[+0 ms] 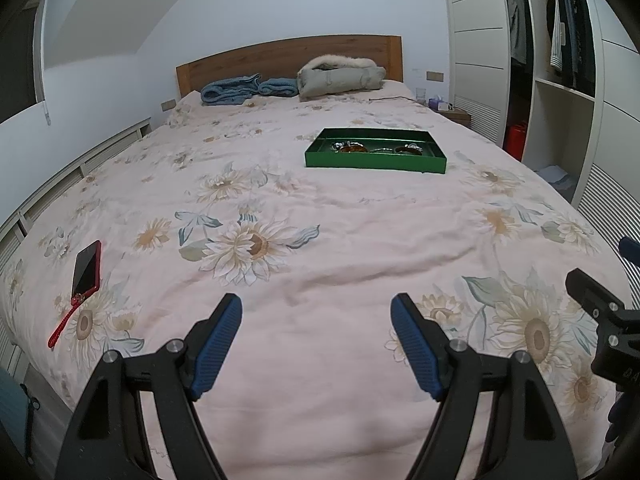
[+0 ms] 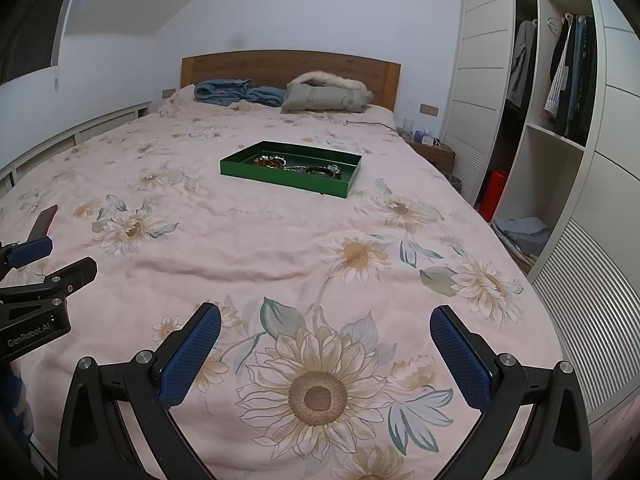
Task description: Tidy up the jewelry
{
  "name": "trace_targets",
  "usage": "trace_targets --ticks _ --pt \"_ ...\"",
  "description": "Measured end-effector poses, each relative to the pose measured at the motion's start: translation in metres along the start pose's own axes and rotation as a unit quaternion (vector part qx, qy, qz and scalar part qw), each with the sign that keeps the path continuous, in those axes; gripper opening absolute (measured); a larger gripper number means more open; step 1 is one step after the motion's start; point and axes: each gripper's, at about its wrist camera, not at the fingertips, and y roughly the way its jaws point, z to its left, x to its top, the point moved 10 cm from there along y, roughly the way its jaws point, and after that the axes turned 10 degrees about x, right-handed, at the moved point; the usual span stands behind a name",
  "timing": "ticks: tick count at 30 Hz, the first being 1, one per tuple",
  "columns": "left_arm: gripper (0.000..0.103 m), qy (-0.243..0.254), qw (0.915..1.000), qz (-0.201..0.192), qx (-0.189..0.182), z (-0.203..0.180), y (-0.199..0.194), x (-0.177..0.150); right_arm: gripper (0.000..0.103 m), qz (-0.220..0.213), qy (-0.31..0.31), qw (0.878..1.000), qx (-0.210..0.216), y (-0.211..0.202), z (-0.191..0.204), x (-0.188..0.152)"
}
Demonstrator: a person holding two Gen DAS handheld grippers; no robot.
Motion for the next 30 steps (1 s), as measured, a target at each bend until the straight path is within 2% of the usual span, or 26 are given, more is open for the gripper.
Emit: trace_targets --ticks 9,30 --pt "0.076 -0.006 1.0000 0.000 -0.002 0.004 0.003 0.002 0.103 0.000 0.000 1.000 0.000 0.000 0.000 0.000" --pt "0.076 -0.019 0.9992 0.032 -0.014 0.001 0.017 -0.008 0.103 0.015 0.004 1.000 -0.001 0.014 -0.003 -0.007"
